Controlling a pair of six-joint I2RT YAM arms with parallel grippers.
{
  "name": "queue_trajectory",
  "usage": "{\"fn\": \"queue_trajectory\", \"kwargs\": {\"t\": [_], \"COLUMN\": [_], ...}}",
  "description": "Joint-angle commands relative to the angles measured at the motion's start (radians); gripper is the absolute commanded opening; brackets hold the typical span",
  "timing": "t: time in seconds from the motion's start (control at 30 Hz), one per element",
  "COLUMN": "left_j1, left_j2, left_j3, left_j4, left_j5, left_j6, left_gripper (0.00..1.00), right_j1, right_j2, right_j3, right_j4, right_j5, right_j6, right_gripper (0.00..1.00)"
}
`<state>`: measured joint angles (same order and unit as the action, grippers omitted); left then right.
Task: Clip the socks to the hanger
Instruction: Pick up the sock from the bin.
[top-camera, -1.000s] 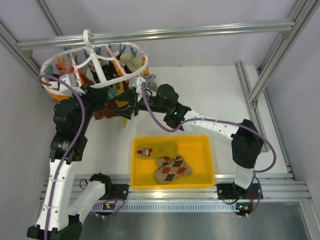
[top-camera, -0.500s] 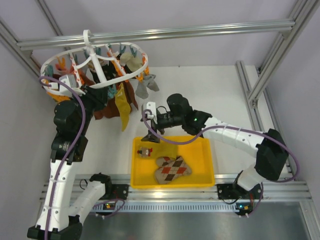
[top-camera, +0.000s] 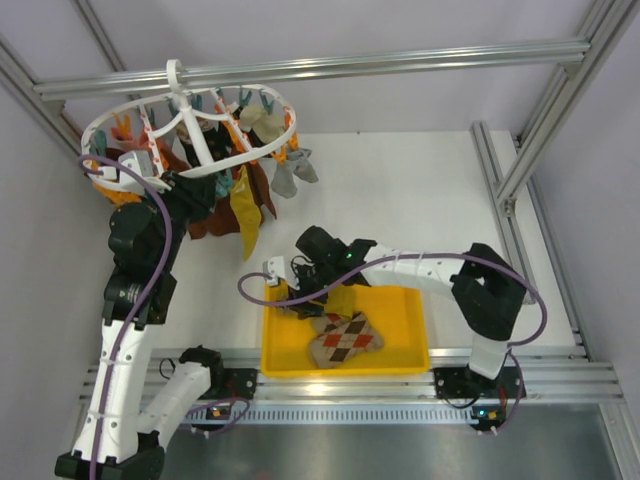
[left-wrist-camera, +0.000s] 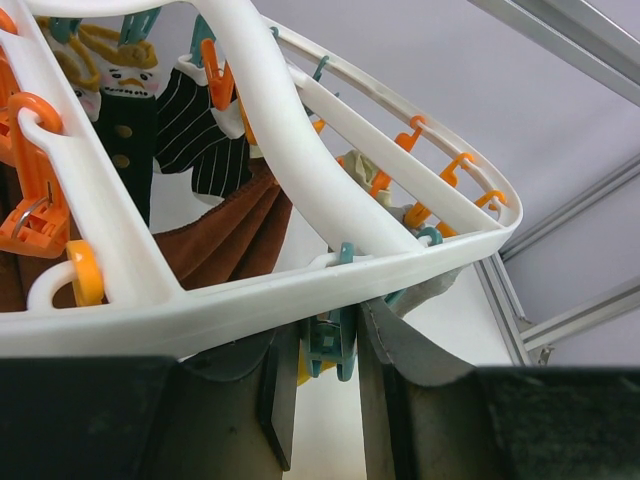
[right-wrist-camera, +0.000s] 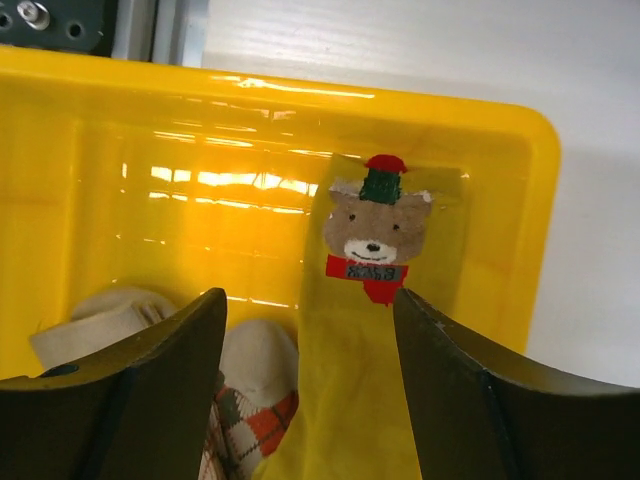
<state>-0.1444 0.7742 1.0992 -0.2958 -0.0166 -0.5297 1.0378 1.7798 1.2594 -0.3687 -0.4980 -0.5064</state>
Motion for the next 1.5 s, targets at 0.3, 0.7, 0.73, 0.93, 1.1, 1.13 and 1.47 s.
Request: {"fn": "queue_trajectory", "kwargs": {"t": [0.3, 0.7, 0.73, 0.93, 1.1, 1.13, 1.47], "left_j1": [0.011, 0.011, 0.011, 0.011, 0.011, 0.011, 0.011], "left_j2": [-0.006, 0.004, 0.004, 0.004, 0.004, 0.002, 0.007], "left_j3": [0.002, 0.005, 0.005, 0.005, 0.004, 0.004, 0.007], "left_j4": [0.113, 0.11, 0.109, 0.107, 0.106, 0.101, 0.107], "left_j5": [-0.046, -0.04, -0.039, -0.031, -0.028, -0.031, -0.029], "left_j6": [-0.015, -0.01, -0.012, -0.018, -0.029, -0.032, -0.044], "left_gripper": [0.0, 0.0, 0.0, 0.0, 0.0, 0.0, 0.0], "right_j1": [0.053, 0.059, 0.061, 0.01, -0.064, -0.068, -0.084], "right_j2": [0.191, 0.204, 0.179, -0.071, -0.21, -0.215, -0.183], "right_j3": [0.104, 0.029, 0.014, -0.089, -0.109, -0.092, 0.112], "right_j4": [0.079, 0.117, 0.138, 0.361, 0.679, 0.698, 0.955], "right_j5": [0.206, 0.188, 0.185, 0.053, -0.057, -0.062, -0.062], "right_j6": [0.016, 0.032, 0.035, 0.115, 0.305, 0.327, 0.6], "right_gripper": [0.62, 0.11, 0.03, 0.0, 0.0, 0.0, 0.0]}}
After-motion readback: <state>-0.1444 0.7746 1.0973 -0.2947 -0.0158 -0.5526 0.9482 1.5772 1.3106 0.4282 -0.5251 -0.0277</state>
